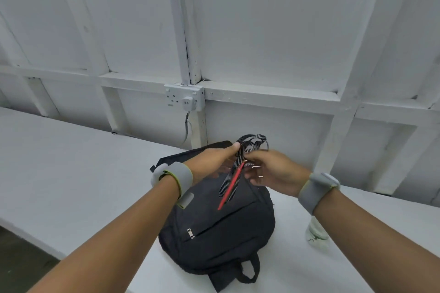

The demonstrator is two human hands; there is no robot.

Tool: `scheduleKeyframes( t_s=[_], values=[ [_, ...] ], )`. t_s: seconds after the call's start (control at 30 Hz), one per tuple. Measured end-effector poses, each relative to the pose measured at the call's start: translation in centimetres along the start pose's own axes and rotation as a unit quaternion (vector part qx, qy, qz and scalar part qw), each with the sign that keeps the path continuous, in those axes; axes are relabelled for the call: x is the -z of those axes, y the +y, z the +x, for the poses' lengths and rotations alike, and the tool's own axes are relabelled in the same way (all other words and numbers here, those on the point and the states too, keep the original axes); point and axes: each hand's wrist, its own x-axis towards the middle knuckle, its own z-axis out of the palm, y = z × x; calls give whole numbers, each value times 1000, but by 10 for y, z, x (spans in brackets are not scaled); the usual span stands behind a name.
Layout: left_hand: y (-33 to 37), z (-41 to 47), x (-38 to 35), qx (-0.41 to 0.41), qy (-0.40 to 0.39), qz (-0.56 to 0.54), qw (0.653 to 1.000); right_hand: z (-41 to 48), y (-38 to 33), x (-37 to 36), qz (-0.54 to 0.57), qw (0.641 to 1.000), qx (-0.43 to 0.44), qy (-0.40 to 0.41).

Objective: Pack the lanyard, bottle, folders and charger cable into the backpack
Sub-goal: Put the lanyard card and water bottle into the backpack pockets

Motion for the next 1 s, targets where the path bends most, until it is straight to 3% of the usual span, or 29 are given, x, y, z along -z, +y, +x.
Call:
scheduleKeyframes(
  t_s=[0.13,0.23,0.33,0.4,0.53,0.63,0.73,0.8,0.87,0.93,1.0],
  values=[
    [-23,5,21,-7,-52,-58,997,15,13,-19,94,994,-23,41],
    [-28,3,25,-32,-67,-25,997,18,18,-20,124,989,-34,76],
    [-26,6,22,-92,-20,105,990,20,22,-19,163,982,-33,91],
    [-24,8,22,-117,26,124,985,21,21,-18,170,980,-31,97],
    [-20,10,33,-125,31,104,986,21,24,-12,126,983,-33,127],
    [-14,14,45,-147,90,108,979,19,30,-1,80,980,-56,174],
    [-12,18,52,-139,127,97,977,16,30,9,-48,962,-90,254],
    [-11,18,57,-133,128,86,979,18,27,9,-115,953,-102,261],
    [-8,15,60,-134,121,73,981,23,24,5,-213,937,-63,269],
    [-4,12,60,-131,102,55,985,25,17,-6,-294,917,35,266],
    [0,10,60,-130,87,24,987,27,8,-23,-265,935,103,214]
  ],
)
